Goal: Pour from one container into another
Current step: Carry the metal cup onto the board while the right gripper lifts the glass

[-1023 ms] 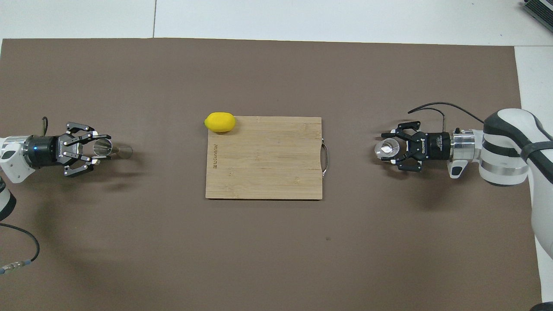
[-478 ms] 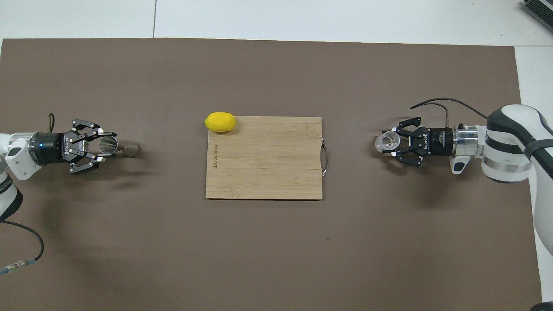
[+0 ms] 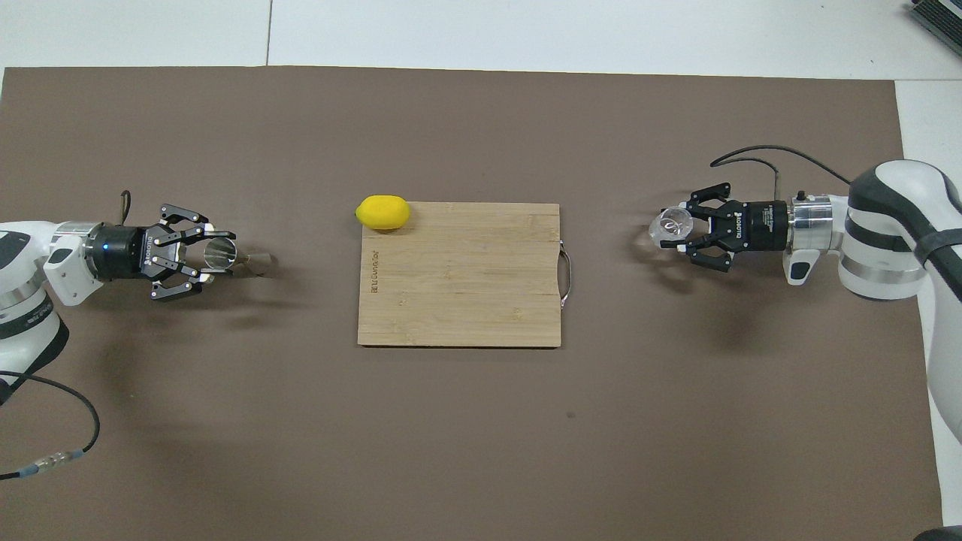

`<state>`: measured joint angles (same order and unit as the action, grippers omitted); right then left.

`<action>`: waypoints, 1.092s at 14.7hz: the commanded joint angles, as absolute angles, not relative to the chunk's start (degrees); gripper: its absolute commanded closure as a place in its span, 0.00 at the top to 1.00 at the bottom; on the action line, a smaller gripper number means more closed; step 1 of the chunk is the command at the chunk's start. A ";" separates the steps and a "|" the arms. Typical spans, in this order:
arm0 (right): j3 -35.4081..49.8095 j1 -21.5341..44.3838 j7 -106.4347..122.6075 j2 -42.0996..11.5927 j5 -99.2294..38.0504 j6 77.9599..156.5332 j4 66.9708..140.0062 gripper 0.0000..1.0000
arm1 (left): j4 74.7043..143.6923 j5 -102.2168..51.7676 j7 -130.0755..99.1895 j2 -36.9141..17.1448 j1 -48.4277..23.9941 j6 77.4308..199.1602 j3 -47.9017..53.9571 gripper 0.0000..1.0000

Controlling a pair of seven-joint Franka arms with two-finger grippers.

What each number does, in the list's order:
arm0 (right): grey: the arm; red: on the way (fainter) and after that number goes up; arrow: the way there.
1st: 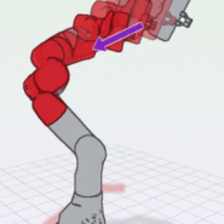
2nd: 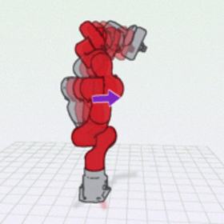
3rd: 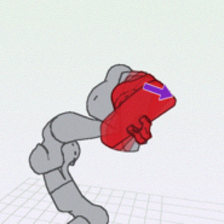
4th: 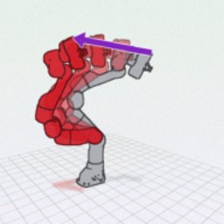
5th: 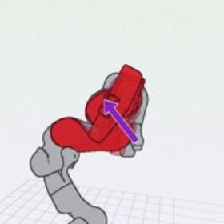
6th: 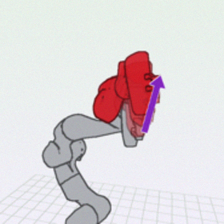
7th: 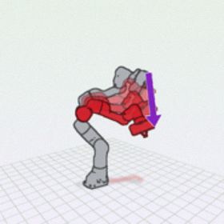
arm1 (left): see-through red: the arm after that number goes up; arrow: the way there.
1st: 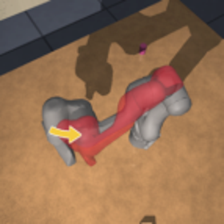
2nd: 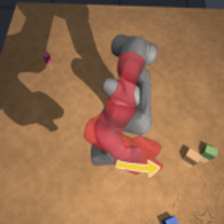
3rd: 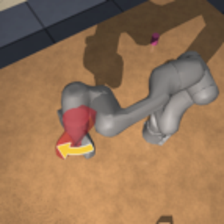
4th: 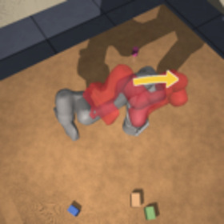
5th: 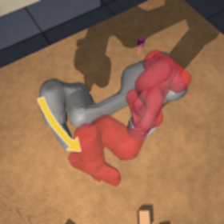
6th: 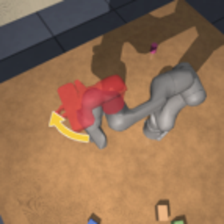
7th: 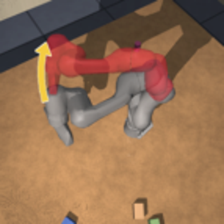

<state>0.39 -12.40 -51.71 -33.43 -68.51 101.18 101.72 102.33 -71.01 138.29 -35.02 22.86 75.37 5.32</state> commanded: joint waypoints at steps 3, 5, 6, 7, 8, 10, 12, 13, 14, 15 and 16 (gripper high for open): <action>0.62 -12.13 -54.93 -30.24 -68.38 103.79 101.60 0.00 | 110.46 -74.96 137.55 -27.96 19.25 75.58 4.57 0.41; 0.53 -11.43 -52.75 -28.75 -68.20 104.24 101.69 0.00 | 112.14 -76.11 137.11 -26.46 17.41 76.63 4.57 0.41; 0.44 -10.90 -52.73 -27.96 -68.20 105.37 101.69 0.00 | 112.67 -76.98 137.20 -25.85 16.27 77.25 4.57 0.41; 0.44 -9.68 -52.82 -26.82 -68.12 107.03 102.12 0.00 | 113.89 -78.04 137.11 -24.80 15.22 78.04 4.57 0.41; 0.35 -9.15 -53.17 -25.94 -68.12 108.01 102.39 0.00 | 115.21 -79.00 137.11 -23.65 13.99 78.92 4.57 0.41; 0.26 -8.09 -53.96 -24.44 -68.03 109.59 102.74 0.00 | 117.50 -81.20 137.11 -21.89 11.79 80.59 4.57 0.41; 0.18 -6.95 -55.19 -23.30 -66.63 110.30 102.74 0.00 | 119.08 -83.31 137.11 -20.83 9.33 83.04 4.57 0.41; 0.44 -6.86 -56.07 -22.59 -65.32 111.17 102.74 0.00 | 120.14 -84.80 137.20 -20.13 7.84 84.19 4.57 0.41; 0.53 -6.33 -56.94 -22.07 -65.13 111.18 102.83 0.00 | 120.58 -86.21 137.20 -19.78 6.26 85.59 4.57 0.42; 0.53 -5.89 -57.82 -21.36 -65.04 110.83 103.53 0.00 | 120.76 -87.09 137.28 -19.60 4.67 87.26 4.57 0.42; 0.53 -5.28 -59.92 -20.49 -64.95 110.66 104.41 0.00 | 120.76 -88.14 137.29 -19.43 3.18 88.41 4.57 0.42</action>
